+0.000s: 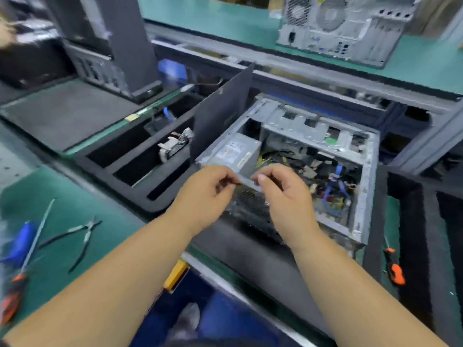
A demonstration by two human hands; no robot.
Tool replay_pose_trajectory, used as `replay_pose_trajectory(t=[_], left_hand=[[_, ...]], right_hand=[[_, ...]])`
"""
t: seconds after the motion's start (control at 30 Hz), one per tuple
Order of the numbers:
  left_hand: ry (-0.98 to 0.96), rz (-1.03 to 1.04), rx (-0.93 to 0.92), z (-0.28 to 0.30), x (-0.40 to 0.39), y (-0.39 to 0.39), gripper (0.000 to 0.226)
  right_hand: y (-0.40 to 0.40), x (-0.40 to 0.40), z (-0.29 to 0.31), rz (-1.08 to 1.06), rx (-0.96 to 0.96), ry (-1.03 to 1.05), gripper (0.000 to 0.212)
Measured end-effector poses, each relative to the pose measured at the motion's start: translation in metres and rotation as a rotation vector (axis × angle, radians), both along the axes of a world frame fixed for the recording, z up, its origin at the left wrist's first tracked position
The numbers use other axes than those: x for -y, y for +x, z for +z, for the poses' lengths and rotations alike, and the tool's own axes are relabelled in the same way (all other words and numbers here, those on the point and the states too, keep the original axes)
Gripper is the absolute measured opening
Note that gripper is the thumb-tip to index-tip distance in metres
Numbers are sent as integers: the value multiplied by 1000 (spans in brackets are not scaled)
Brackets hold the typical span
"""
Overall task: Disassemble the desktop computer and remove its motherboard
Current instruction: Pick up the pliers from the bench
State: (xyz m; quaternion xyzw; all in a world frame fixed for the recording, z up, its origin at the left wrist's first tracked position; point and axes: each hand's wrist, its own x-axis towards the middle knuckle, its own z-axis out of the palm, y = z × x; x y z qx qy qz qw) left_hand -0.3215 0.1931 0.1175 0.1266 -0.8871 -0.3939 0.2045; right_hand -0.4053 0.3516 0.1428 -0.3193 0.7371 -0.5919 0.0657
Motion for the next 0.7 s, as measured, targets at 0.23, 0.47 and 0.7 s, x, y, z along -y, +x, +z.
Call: replay_pose_trajectory(t=[0.23, 0.47, 0.7], left_hand=[[-21, 195, 60, -20, 8, 82, 18], [57, 418, 119, -43, 88, 140, 13], [71, 613, 437, -103, 183, 201, 19]], right_hand=[[54, 45, -12, 242, 49, -20, 15], [94, 108, -26, 318, 54, 70, 15], [133, 174, -50, 293, 183, 128, 18]])
